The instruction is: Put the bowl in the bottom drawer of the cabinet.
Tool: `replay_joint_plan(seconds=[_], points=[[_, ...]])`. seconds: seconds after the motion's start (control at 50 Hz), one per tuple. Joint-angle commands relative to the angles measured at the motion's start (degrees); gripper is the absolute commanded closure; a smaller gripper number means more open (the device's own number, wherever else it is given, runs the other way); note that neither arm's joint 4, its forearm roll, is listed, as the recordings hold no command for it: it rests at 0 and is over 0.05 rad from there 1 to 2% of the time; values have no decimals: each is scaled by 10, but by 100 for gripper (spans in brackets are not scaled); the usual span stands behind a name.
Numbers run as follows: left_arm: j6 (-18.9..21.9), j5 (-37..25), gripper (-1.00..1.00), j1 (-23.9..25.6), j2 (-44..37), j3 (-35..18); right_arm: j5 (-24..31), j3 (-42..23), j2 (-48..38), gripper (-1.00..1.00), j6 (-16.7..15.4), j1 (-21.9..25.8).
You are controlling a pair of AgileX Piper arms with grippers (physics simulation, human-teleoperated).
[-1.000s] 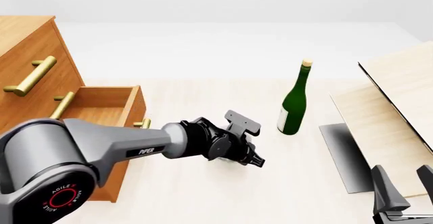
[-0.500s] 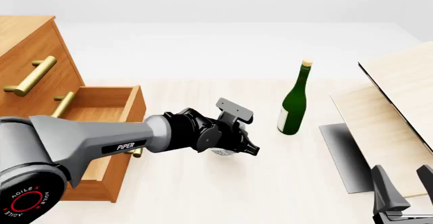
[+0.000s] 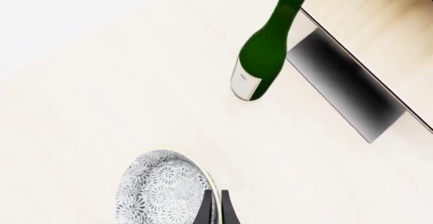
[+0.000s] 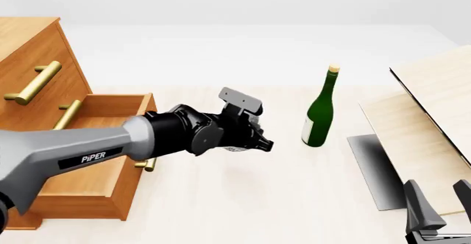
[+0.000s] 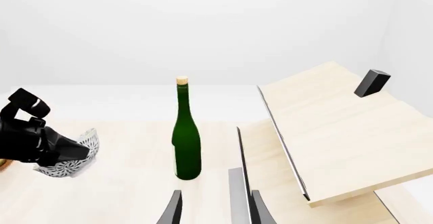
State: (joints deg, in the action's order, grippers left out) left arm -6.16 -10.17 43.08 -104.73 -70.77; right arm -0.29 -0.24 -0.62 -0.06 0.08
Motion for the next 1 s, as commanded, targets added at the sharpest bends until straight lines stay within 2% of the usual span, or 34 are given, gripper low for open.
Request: replay_joint_plan(seconds=[0.02, 0.06, 0.24, 0.3, 0.34, 0.38, 0.48, 0.56, 1.0], points=[[-3, -3, 100, -5, 46, 11, 0, 0, 0, -100, 0, 0], [-2, 14, 100, -8, 45, 24, 0, 0, 0, -100, 0, 0], [-3, 20, 100, -8, 73, 42, 0, 0, 0, -100, 0, 0], [-5, 1, 100, -6, 92, 36, 0, 0, 0, -100, 0, 0], [-6, 24, 100, -7, 93, 54, 0, 0, 0, -100, 0, 0], [-4, 3, 100, -11, 105, 43, 0, 0, 0, -100, 0, 0], [-4, 2, 100, -15, 120, 51, 0, 0, 0, -100, 0, 0], [-6, 29, 100, -22, 127, 79, 0, 0, 0, -100, 0, 0], [-17, 50, 100, -58, 222, 149, 0, 0, 0, -100, 0, 0]])
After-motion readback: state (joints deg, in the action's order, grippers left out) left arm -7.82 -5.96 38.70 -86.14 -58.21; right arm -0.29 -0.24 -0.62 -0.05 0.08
